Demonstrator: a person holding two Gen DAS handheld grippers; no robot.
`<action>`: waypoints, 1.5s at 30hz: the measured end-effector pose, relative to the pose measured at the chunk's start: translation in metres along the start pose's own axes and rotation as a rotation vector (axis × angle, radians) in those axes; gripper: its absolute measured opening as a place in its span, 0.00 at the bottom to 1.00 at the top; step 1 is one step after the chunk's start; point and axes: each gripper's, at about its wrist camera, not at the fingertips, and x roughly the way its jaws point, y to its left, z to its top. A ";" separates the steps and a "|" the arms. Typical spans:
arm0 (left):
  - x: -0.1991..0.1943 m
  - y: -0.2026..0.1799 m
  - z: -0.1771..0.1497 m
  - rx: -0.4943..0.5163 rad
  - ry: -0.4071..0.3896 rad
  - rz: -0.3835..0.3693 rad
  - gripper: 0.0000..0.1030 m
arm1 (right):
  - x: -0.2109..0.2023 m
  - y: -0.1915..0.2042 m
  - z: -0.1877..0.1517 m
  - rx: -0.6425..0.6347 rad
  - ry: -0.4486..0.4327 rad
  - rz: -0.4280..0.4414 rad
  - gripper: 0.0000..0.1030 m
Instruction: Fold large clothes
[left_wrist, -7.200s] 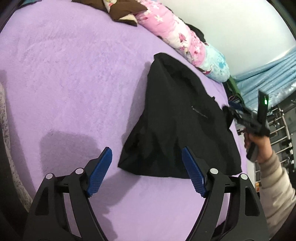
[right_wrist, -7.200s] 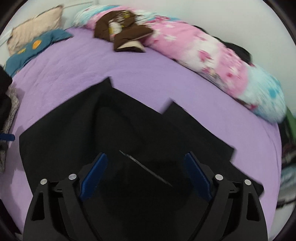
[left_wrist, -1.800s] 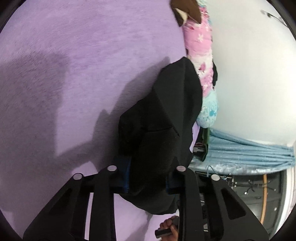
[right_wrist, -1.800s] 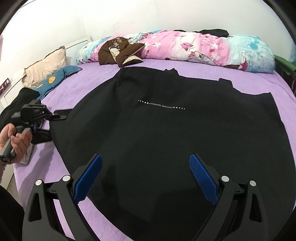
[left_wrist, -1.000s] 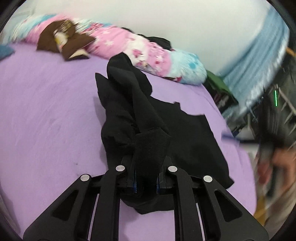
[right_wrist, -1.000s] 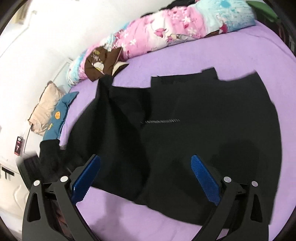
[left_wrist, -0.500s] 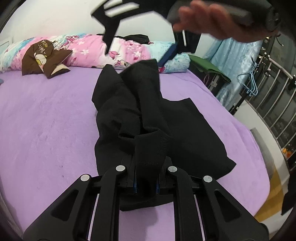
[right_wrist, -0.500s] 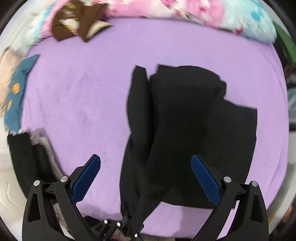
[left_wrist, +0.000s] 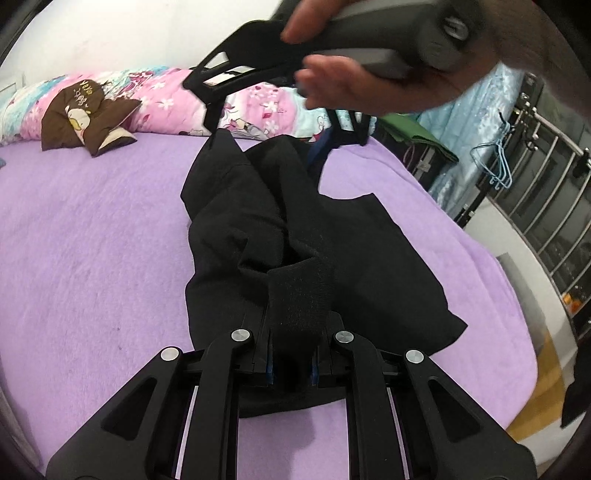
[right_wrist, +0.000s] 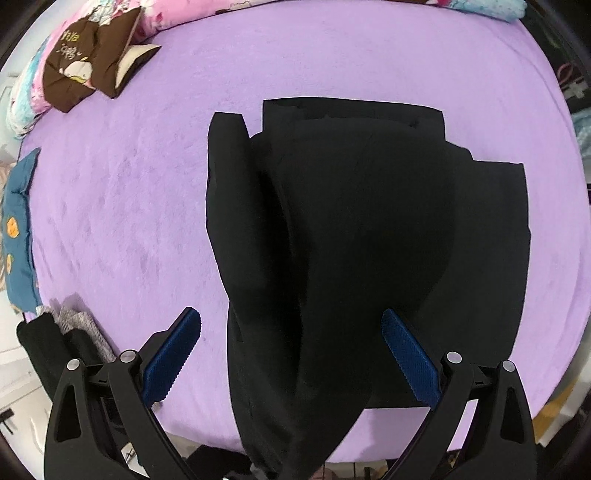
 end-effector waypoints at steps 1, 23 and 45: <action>0.000 -0.002 0.000 0.009 0.001 0.004 0.11 | 0.002 0.004 0.001 -0.013 0.004 -0.016 0.94; 0.006 -0.036 -0.010 0.147 -0.005 -0.025 0.11 | 0.044 0.026 -0.005 -0.194 0.048 -0.141 0.21; -0.059 -0.065 -0.009 0.238 -0.126 -0.221 0.35 | -0.043 -0.059 -0.052 -0.161 -0.168 0.177 0.05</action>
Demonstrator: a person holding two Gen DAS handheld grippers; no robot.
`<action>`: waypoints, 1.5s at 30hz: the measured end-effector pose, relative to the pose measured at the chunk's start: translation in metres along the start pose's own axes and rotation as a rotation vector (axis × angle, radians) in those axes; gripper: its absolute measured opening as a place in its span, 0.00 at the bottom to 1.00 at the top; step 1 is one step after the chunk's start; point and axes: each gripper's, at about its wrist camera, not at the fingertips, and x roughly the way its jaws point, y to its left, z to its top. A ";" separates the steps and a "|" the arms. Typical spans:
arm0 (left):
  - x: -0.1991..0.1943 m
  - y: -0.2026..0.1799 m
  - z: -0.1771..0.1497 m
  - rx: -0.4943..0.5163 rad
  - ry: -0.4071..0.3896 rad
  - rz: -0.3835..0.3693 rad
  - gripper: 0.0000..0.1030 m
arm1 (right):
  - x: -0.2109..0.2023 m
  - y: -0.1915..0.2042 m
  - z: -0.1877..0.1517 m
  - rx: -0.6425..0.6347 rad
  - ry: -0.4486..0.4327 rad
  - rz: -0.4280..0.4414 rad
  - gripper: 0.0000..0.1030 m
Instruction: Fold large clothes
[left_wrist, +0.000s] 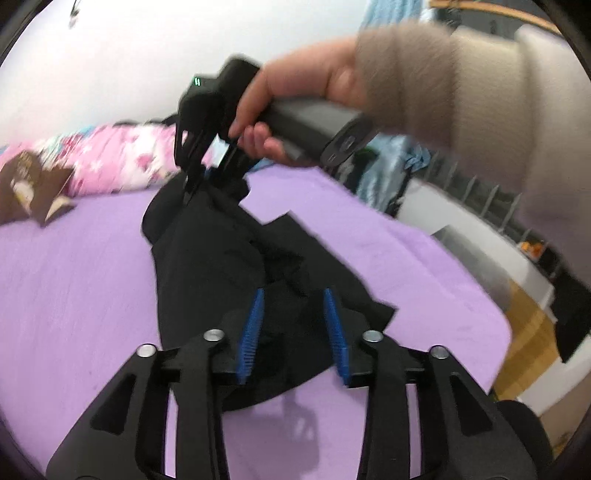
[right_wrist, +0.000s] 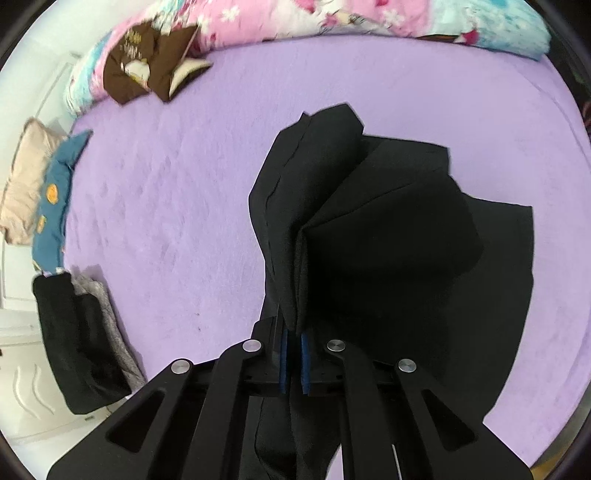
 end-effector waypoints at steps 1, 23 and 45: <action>-0.008 -0.002 0.002 0.000 -0.033 -0.028 0.36 | -0.002 -0.006 -0.001 0.006 -0.013 0.008 0.05; 0.108 0.160 -0.038 -0.532 0.168 -0.107 0.44 | -0.030 -0.165 -0.024 0.141 -0.146 0.103 0.04; 0.164 0.069 -0.066 -0.192 0.275 0.035 0.48 | 0.023 -0.293 -0.077 0.284 -0.122 0.054 0.57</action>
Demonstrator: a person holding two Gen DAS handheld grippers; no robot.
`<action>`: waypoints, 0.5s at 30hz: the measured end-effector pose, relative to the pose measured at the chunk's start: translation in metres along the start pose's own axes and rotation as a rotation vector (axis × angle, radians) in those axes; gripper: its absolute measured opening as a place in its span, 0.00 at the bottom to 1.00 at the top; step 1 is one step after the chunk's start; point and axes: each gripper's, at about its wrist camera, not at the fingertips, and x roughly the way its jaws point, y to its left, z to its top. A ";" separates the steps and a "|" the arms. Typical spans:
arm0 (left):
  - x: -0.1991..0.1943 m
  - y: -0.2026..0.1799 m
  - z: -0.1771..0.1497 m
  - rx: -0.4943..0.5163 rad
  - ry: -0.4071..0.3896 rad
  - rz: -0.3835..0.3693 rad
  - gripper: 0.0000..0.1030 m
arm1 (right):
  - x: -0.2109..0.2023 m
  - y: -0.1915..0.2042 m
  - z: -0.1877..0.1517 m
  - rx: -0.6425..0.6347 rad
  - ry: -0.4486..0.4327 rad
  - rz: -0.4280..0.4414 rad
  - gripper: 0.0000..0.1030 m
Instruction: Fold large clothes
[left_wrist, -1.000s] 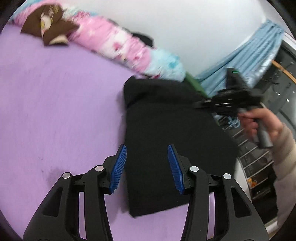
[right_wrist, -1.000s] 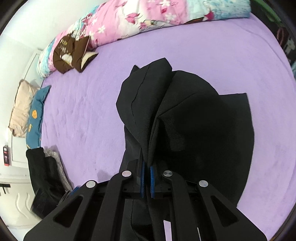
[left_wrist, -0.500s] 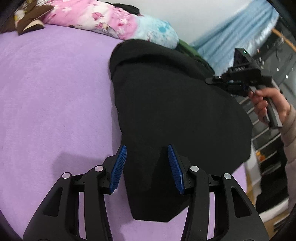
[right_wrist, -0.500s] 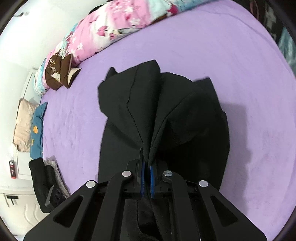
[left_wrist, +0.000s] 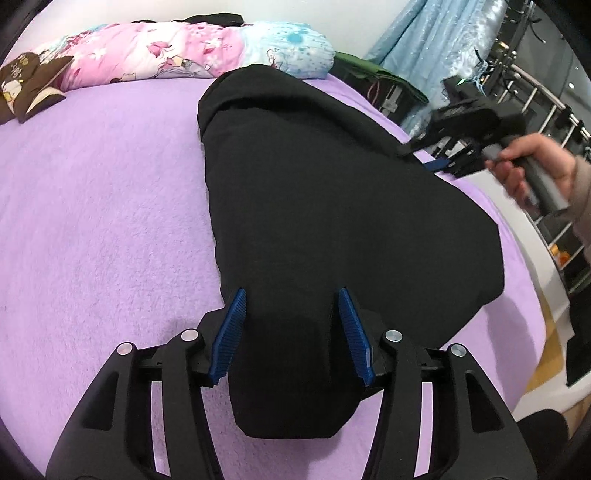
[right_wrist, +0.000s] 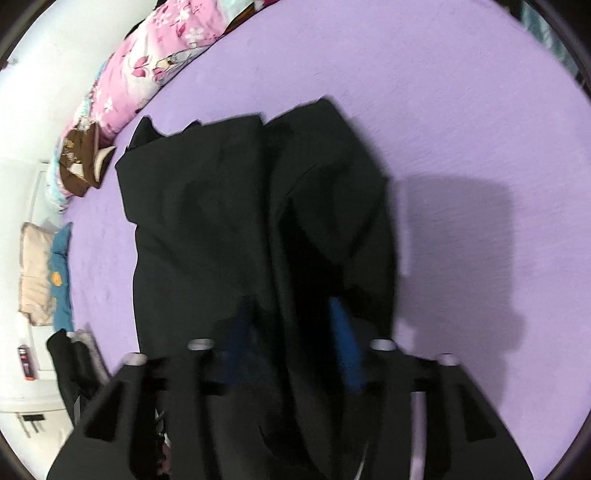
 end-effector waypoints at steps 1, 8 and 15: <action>0.001 -0.002 0.002 0.003 0.001 0.004 0.48 | -0.014 0.006 0.004 -0.016 -0.020 -0.020 0.66; -0.002 -0.007 -0.002 0.013 0.001 0.023 0.48 | -0.058 0.099 0.050 -0.203 -0.118 -0.114 0.80; -0.004 -0.010 -0.005 0.026 0.006 0.040 0.48 | 0.013 0.225 0.086 -0.385 -0.064 -0.210 0.81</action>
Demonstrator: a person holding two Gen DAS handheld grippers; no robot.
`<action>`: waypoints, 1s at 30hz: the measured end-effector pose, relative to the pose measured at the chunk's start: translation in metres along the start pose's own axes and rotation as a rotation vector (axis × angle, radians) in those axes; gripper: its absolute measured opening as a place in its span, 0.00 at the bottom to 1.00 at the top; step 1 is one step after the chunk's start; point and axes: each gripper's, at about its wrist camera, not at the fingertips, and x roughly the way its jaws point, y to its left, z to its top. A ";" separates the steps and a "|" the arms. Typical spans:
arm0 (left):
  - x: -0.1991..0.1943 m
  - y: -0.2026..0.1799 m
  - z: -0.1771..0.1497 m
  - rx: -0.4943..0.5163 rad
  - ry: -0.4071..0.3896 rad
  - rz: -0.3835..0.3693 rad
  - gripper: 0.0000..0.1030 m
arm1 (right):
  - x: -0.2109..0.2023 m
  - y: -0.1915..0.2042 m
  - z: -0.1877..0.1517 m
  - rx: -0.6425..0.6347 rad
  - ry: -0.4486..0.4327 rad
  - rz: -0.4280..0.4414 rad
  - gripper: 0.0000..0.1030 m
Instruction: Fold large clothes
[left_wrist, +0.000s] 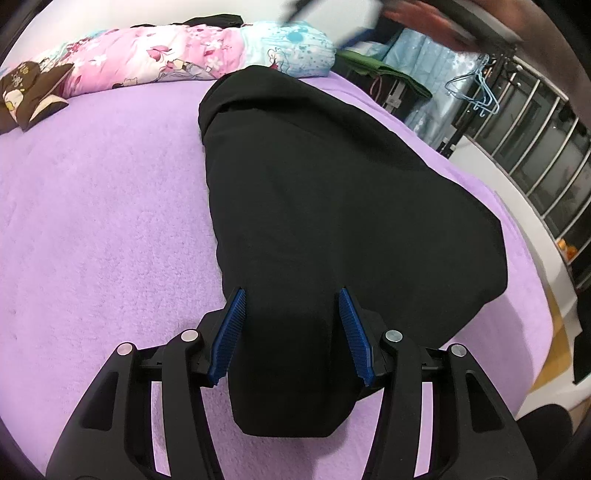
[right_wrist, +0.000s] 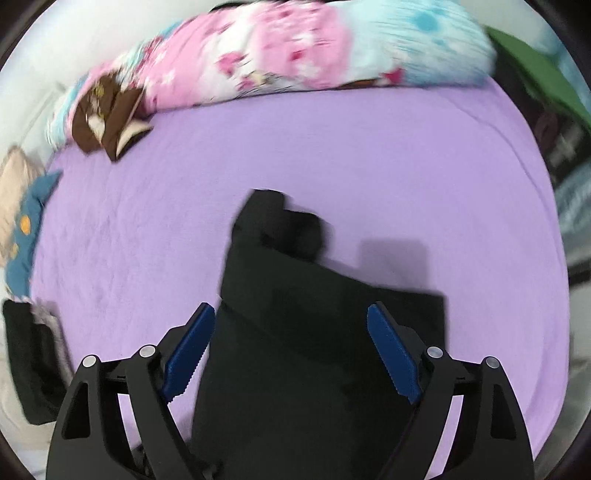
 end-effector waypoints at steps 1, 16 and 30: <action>0.000 -0.001 0.000 0.008 0.000 0.004 0.48 | 0.008 0.013 0.006 -0.026 0.004 -0.027 0.81; 0.001 0.001 0.002 0.024 0.011 -0.008 0.48 | 0.127 0.130 0.037 -0.557 0.235 -0.255 0.76; 0.001 -0.002 0.003 0.031 0.011 -0.003 0.48 | 0.152 0.113 0.027 -0.598 0.274 -0.355 0.47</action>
